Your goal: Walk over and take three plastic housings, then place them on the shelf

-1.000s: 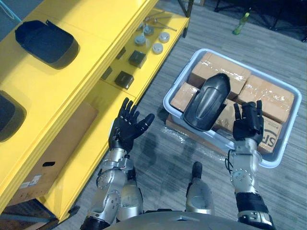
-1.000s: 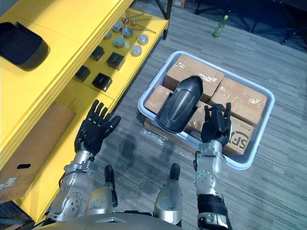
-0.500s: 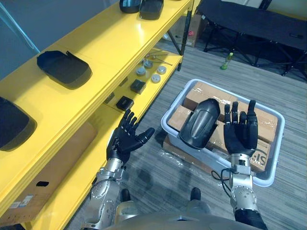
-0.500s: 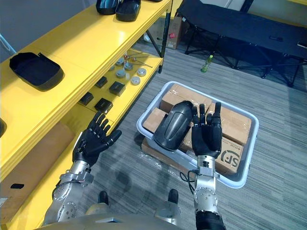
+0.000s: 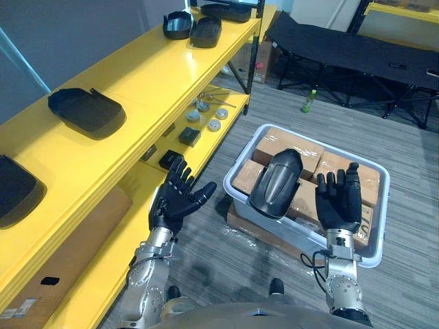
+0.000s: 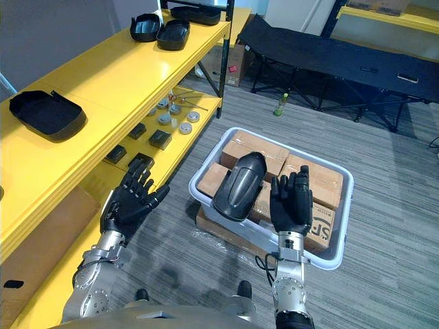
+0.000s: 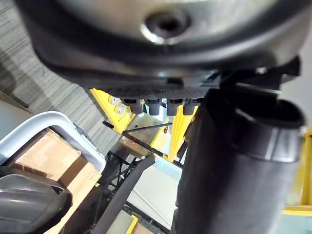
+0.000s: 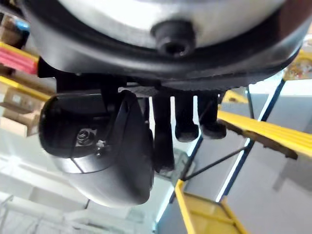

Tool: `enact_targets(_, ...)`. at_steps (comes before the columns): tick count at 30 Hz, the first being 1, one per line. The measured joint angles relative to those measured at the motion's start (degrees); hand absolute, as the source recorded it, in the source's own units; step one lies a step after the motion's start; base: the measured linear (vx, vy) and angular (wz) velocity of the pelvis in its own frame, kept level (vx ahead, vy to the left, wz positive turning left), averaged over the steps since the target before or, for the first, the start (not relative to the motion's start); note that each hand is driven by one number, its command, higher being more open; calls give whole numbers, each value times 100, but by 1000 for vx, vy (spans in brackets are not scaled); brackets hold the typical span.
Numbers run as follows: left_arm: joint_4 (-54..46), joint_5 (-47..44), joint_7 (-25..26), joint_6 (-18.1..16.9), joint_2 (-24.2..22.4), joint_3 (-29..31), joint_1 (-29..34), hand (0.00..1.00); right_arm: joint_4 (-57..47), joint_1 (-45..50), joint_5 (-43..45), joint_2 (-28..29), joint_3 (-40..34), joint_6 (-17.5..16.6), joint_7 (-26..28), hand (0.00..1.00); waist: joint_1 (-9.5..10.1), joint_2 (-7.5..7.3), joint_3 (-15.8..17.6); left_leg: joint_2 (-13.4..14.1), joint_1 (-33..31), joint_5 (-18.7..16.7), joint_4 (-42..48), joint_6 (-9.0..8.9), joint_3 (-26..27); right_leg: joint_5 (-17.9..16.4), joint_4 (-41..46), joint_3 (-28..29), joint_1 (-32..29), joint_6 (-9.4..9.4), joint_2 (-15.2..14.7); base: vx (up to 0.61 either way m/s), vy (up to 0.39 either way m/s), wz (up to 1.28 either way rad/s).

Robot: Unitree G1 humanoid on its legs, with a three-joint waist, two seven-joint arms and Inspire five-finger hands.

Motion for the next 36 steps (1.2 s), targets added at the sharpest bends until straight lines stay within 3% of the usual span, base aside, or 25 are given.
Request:
enact_targets(2,0,98,4,27,1,-1,-13,100,0,15,-457,-10,-59,-18,-199,100,-10,-9,-29,10,9,1,1,2,25,7,-23,0,0,-9,8,-6,9,-6)
enact_targets(4,0,102,20,212,4,-6,-24,100,-5,74,-2061,-62,-111,-209,-1047,100,-23,-17,-40,14,10,-3,2,-1,54,30,-56,6,-4,-11,15,-2,12,-6)
enact_targets(11,0,104,207,260,101,-109,-163,100,-300,128,-4537,-220,71,-302,-2810,100,-19,-30,-47,22,11,-31,3,-20,168,71,-59,108,-72,-14,36,4,10,-9)
enact_targets(20,0,103,343,384,259,-361,-195,100,-591,233,-5284,-331,252,-252,-3723,100,-155,-165,-136,23,44,-106,4,-12,253,74,-59,143,-99,-12,42,-7,7,-4)
enact_targets(23,0,102,348,384,260,-373,-195,100,-591,240,-5507,-368,250,22,-4137,100,-162,-153,-142,25,47,-159,55,-32,279,74,-59,170,-99,-12,42,-14,7,-6)
enact_targets(30,0,102,450,417,265,-529,-196,100,-392,280,-5948,-423,243,1236,-5323,100,-170,-109,-166,25,83,-176,58,-25,330,74,-58,188,-101,-12,43,-7,4,-3)
enact_targets(36,0,104,513,587,273,-589,-211,100,-3,276,-6188,-423,219,1770,-5768,100,-168,-81,-182,25,100,-220,80,-49,354,74,-57,193,-92,-13,44,-4,2,-1)
